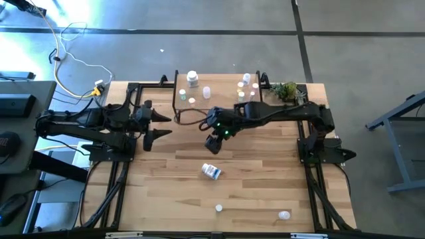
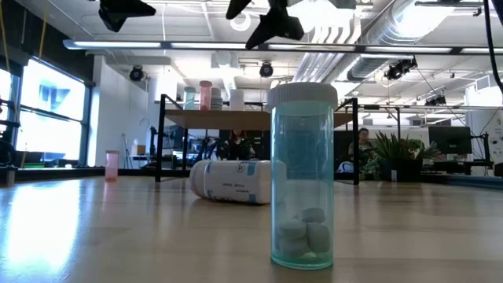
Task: Pick and place medicine bottles onto shelf by color
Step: Put the white pill bottle on the shelf
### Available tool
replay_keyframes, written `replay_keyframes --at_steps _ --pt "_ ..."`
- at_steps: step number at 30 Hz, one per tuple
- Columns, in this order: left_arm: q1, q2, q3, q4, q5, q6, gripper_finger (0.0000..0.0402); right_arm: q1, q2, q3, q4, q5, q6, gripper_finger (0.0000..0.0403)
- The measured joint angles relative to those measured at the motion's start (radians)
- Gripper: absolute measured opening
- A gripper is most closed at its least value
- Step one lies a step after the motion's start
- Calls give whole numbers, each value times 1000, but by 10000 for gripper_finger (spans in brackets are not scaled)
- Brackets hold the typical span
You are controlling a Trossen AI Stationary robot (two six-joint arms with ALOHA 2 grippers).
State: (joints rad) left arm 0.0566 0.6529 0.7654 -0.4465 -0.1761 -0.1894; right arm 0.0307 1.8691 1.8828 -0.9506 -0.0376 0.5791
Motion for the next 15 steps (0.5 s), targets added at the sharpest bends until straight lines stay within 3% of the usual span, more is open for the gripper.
replay_keyframes --at_steps 15 --pt "0 0 0 -6 0 9 225 79 166 0 65 -19 53 261"
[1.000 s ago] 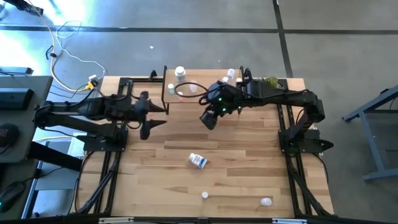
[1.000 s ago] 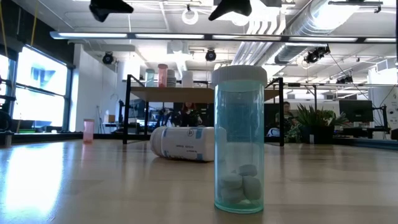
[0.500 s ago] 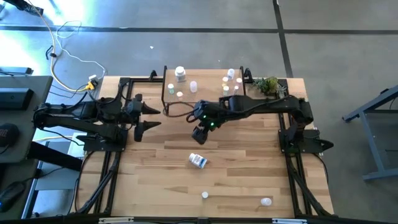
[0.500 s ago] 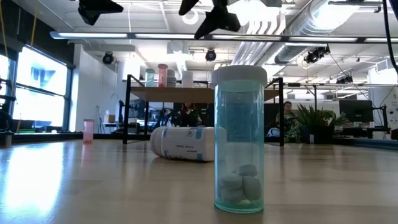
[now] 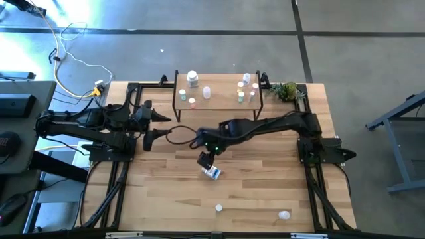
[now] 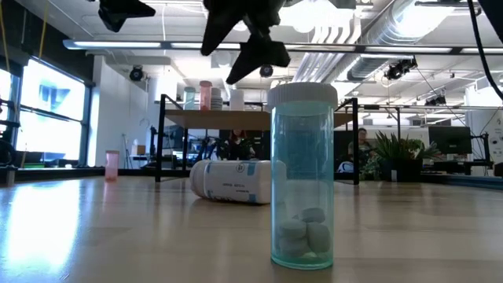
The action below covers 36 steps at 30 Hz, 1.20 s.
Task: Pick and place medicine bottles onto shelf by color
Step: Put the white pill bottle on the shelf
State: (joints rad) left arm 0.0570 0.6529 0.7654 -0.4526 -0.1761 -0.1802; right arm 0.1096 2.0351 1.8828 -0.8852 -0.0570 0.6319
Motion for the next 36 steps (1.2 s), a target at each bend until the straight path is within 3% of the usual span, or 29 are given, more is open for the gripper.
replay_keyframes --at_steps 7,14,20,36 --pt "0 0 0 0 5 -3 225 20 60 0 37 0 22 261" --pt "0 0 0 -39 103 -52 225 29 109 0 45 0 44 261" --pt "0 0 0 -89 112 -56 225 34 138 0 73 1 45 261" --pt "0 -7 0 -422 -10 -83 225 34 199 0 118 -8 30 261"
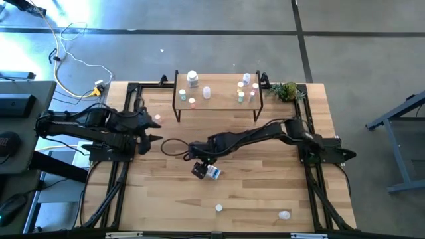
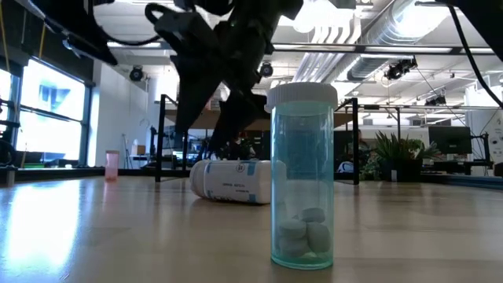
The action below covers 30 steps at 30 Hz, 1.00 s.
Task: Pick and place medicine bottles onto shelf by color
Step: Put the white pill bottle on the shelf
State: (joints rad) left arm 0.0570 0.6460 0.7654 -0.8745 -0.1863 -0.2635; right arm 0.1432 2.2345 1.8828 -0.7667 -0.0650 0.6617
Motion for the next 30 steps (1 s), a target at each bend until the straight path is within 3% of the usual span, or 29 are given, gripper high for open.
replay_keyframes --at_steps 10,24,30 --pt "0 0 0 -167 -61 -51 225 2 33 0 -16 -18 -12 261" --pt "0 1 0 -176 -61 -59 225 2 87 0 -61 -60 -9 261" --pt "0 1 0 -175 -61 -59 225 2 87 0 -70 -59 -6 219"
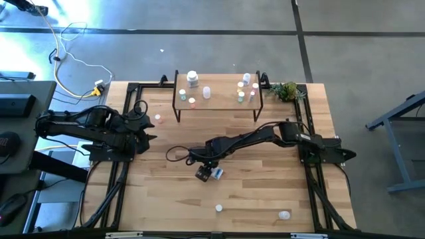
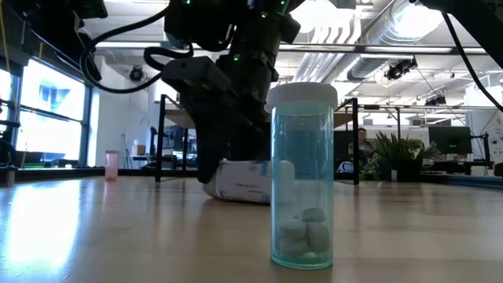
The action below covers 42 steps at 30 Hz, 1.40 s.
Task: Pick and place medicine bottles onto shelf by color
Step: Put the white pill bottle on the shelf
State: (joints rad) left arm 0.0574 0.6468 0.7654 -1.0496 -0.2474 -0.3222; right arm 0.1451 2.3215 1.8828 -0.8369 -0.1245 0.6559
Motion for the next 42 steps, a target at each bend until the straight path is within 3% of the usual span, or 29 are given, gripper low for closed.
replay_keyframes --at_steps 6,20,42 --pt "0 0 0 0 0 0 225 -1 -2 0 -14 -7 1 157" --pt "0 0 0 0 0 2 225 -1 -25 1 -64 -23 -7 155" --pt "0 0 0 2 -4 10 225 -53 -278 0 20 235 -81 155"
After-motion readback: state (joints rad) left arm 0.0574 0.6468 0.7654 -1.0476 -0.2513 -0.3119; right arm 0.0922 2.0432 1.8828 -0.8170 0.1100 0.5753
